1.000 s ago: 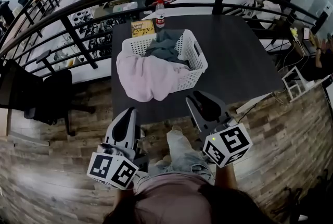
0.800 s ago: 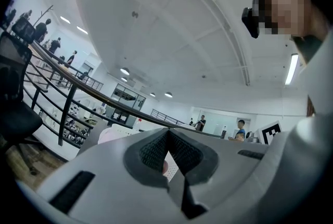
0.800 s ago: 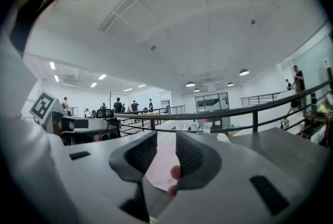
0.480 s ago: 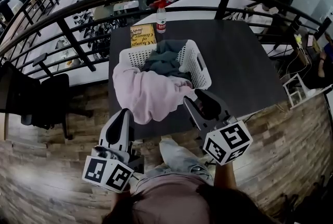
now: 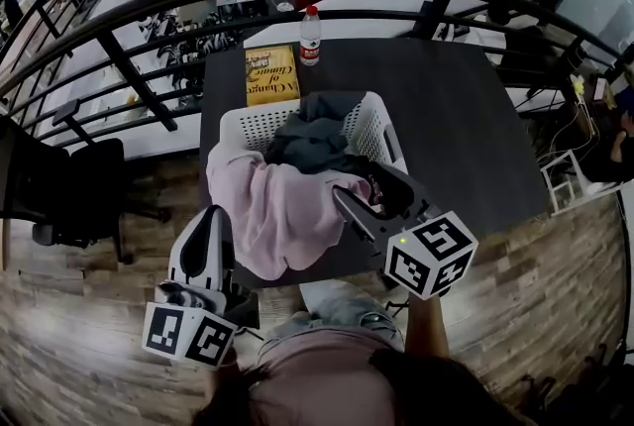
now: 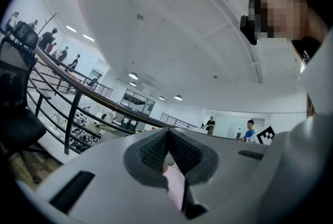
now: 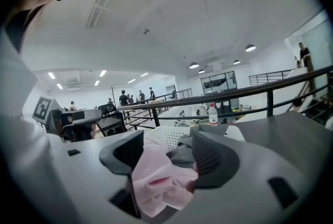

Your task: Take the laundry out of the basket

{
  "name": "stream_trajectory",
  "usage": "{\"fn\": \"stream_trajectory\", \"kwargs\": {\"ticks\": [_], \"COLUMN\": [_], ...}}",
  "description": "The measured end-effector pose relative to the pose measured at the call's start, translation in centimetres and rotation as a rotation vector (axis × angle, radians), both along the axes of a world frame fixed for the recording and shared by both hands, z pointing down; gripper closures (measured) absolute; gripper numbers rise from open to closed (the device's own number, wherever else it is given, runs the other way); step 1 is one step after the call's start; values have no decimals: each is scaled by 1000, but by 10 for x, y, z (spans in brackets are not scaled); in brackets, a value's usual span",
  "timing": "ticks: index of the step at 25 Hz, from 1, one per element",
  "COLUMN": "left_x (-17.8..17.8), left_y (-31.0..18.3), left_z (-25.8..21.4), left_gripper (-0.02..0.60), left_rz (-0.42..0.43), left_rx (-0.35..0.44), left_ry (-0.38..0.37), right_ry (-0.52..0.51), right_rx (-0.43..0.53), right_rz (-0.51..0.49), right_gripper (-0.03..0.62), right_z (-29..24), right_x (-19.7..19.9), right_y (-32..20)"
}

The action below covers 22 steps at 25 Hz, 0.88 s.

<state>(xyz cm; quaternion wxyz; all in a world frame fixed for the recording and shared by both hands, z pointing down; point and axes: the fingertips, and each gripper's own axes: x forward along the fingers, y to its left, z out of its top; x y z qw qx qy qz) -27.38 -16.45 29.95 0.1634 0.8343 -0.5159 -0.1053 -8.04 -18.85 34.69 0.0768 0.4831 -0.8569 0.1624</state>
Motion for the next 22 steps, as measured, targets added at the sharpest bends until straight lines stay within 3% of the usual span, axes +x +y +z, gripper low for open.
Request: {"fn": "stream_trajectory", "kwargs": {"ticks": [11, 22], "left_x": [-21, -29], "left_y": [-53, -88], "left_z": [6, 34], "left_gripper": [581, 581], "left_rz": [-123, -171], "left_rx": [-63, -139], "left_ry": [5, -21], "right_ry": [55, 140], "right_rx": [-193, -347], "right_rz": [-43, -88], "right_gripper": [235, 204], "right_z": [40, 95], "right_x": [-4, -10], "right_y": [-83, -131]}}
